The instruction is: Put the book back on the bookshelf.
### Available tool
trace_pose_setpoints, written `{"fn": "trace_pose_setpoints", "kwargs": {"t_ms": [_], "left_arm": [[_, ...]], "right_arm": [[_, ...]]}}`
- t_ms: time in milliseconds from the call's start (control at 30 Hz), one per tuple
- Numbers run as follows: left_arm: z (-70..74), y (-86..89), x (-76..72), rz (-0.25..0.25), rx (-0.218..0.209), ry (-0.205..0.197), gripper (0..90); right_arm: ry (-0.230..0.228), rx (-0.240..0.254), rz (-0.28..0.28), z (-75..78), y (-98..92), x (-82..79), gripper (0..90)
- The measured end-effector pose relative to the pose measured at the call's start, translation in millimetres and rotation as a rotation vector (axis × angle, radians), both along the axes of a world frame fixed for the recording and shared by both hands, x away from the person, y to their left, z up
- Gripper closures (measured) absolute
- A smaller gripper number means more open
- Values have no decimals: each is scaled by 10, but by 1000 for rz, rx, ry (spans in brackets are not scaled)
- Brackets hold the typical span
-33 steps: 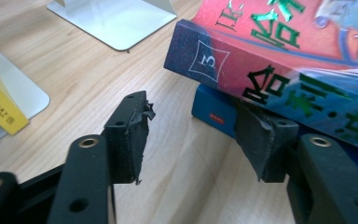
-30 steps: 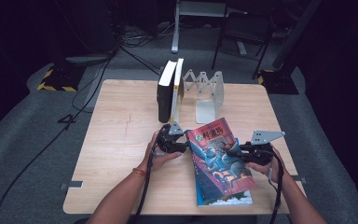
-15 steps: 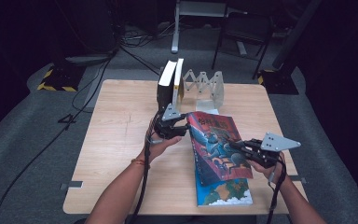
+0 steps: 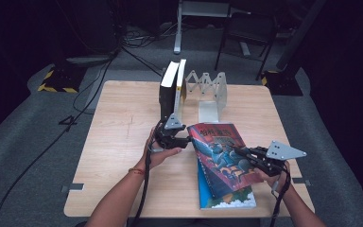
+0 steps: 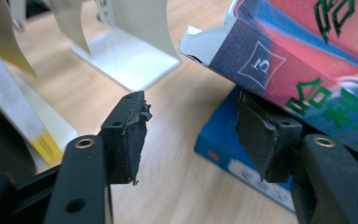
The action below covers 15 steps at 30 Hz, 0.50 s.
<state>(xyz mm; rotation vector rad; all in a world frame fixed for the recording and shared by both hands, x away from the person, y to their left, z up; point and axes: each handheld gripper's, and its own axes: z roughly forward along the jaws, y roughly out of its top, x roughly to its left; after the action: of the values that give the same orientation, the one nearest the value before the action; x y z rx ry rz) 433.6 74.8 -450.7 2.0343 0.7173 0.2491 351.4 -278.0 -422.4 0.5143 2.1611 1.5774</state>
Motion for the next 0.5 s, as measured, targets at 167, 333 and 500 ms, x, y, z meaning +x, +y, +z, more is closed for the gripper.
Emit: {"fn": "trace_pose_setpoints", "kwargs": {"t_ms": [167, 333, 500], "left_arm": [[-99, 60, -127, -73, 78, 26, 321], [-79, -8, -279, -165, 40, 95, 264], [-128, -128, -301, -136, 22, 174, 255]], "right_arm": [[29, -20, -18, -18, 31, 25, 868], [25, -36, -23, -18, 49, 29, 868], [19, -40, -27, -11, 45, 22, 868]]}}
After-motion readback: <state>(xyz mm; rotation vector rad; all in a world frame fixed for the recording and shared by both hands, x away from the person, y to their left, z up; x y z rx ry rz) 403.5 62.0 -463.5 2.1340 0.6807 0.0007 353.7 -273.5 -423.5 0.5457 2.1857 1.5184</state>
